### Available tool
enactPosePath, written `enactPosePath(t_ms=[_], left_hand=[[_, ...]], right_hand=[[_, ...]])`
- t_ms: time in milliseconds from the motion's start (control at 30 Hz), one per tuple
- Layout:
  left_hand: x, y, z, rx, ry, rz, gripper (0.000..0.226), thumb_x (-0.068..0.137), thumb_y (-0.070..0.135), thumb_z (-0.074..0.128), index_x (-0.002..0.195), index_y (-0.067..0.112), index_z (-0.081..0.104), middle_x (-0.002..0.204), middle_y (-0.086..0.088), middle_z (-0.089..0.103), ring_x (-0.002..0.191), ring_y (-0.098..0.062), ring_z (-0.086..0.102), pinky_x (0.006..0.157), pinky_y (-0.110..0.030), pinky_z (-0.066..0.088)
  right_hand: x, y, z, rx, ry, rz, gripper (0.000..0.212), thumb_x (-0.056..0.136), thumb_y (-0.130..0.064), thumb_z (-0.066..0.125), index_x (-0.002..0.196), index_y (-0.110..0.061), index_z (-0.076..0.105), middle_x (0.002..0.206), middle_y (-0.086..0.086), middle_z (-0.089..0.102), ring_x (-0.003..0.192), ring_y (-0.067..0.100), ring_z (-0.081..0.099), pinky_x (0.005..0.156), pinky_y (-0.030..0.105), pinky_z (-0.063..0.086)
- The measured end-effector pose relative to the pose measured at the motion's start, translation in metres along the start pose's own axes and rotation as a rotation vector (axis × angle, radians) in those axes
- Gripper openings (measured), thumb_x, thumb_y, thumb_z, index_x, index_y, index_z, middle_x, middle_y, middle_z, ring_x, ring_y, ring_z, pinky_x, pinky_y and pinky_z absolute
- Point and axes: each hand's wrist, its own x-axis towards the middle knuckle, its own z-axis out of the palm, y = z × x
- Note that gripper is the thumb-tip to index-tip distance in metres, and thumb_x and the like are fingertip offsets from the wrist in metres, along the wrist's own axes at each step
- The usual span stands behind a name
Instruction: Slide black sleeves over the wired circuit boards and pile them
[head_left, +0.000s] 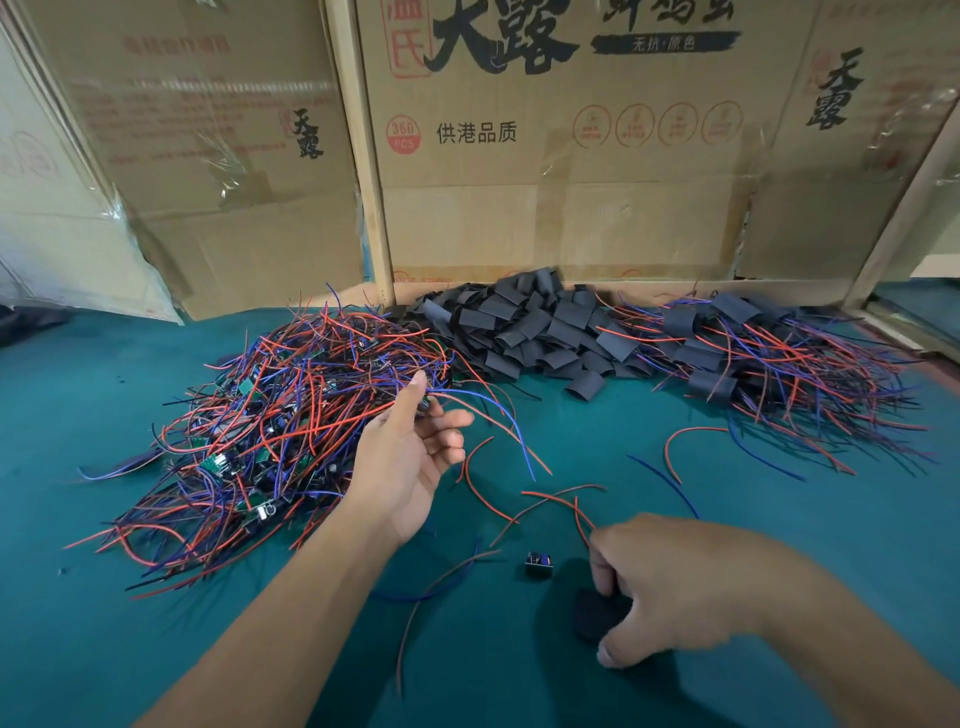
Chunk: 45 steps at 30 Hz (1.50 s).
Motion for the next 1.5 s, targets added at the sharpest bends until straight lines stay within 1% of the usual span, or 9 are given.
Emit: enactPosePath(t_ms=[133,233,333,533,667,800,1067,1233,1500], left_hand=[[0.002,0.001,-0.001,-0.014,0.014,-0.003,0.033,0.095,0.041,0.062,0.08,0.013,0.054,0.072,-0.012,0.069,0.05,-0.014,0.051,0.046,-0.023,0.046],[0.002,0.003,-0.001,-0.025,0.02,0.001,0.034,0.096,0.041,0.061,0.078,0.013,0.053,0.071,-0.01,0.069,0.049,-0.013,0.051,0.046,-0.022,0.047],[0.002,0.004,0.0,-0.032,0.032,0.01,0.034,0.097,0.04,0.059,0.079,0.013,0.053,0.069,-0.009,0.069,0.049,-0.012,0.051,0.046,-0.022,0.047],[0.001,0.005,0.001,-0.055,0.052,0.044,0.035,0.098,0.041,0.058,0.078,0.012,0.054,0.069,-0.009,0.069,0.049,-0.013,0.052,0.046,-0.022,0.048],[-0.001,0.006,0.002,-0.066,0.066,0.072,0.035,0.099,0.04,0.058,0.078,0.012,0.055,0.068,-0.01,0.069,0.048,-0.013,0.053,0.046,-0.022,0.048],[-0.002,0.006,0.003,-0.066,0.064,0.091,0.036,0.099,0.039,0.057,0.076,0.011,0.056,0.068,-0.011,0.069,0.048,-0.013,0.054,0.046,-0.022,0.048],[-0.001,0.004,0.004,-0.054,0.063,0.09,0.036,0.099,0.039,0.057,0.075,0.012,0.055,0.068,-0.012,0.069,0.048,-0.014,0.055,0.045,-0.022,0.048],[-0.001,0.004,0.004,-0.043,0.067,0.094,0.036,0.099,0.039,0.058,0.076,0.011,0.055,0.069,-0.012,0.07,0.049,-0.015,0.055,0.046,-0.023,0.048],[-0.001,0.003,0.003,-0.035,0.07,0.105,0.037,0.099,0.039,0.058,0.075,0.011,0.055,0.069,-0.014,0.069,0.048,-0.015,0.056,0.046,-0.024,0.049]], right_hand=[[0.0,0.008,-0.004,0.162,0.073,-0.039,0.055,0.054,-0.072,0.065,0.091,-0.035,0.048,0.087,-0.009,0.059,0.077,0.009,0.057,0.072,0.041,0.053],[0.005,0.02,-0.013,0.431,0.234,-0.135,0.049,0.058,-0.068,0.072,0.092,-0.038,0.051,0.09,-0.012,0.064,0.081,0.008,0.061,0.077,0.037,0.054],[0.014,0.023,-0.015,0.635,0.426,-0.192,0.043,0.063,-0.06,0.075,0.091,-0.034,0.056,0.088,-0.012,0.067,0.082,0.008,0.063,0.077,0.032,0.053],[0.031,0.006,-0.001,0.608,0.765,-0.184,0.033,0.073,-0.038,0.08,0.087,-0.034,0.05,0.086,-0.016,0.062,0.083,0.006,0.059,0.071,0.02,0.046],[0.034,-0.001,0.006,0.605,0.785,-0.186,0.034,0.073,-0.041,0.08,0.086,-0.036,0.049,0.093,-0.025,0.059,0.077,0.009,0.059,0.075,0.021,0.046],[0.035,-0.004,0.007,0.608,0.83,-0.162,0.036,0.071,-0.04,0.082,0.084,-0.032,0.05,0.08,-0.015,0.063,0.08,0.004,0.059,0.071,0.015,0.044],[0.034,-0.016,0.013,0.627,0.939,-0.081,0.039,0.068,-0.048,0.077,0.083,-0.031,0.046,0.076,-0.015,0.061,0.078,0.006,0.056,0.071,0.025,0.045],[0.035,-0.021,0.016,0.64,0.99,0.006,0.043,0.068,-0.051,0.078,0.083,-0.032,0.043,0.075,-0.014,0.06,0.074,0.007,0.059,0.07,0.038,0.051],[0.035,-0.023,0.015,0.666,0.989,0.055,0.042,0.069,-0.053,0.076,0.087,-0.031,0.045,0.078,-0.014,0.062,0.076,0.009,0.061,0.071,0.04,0.052]])
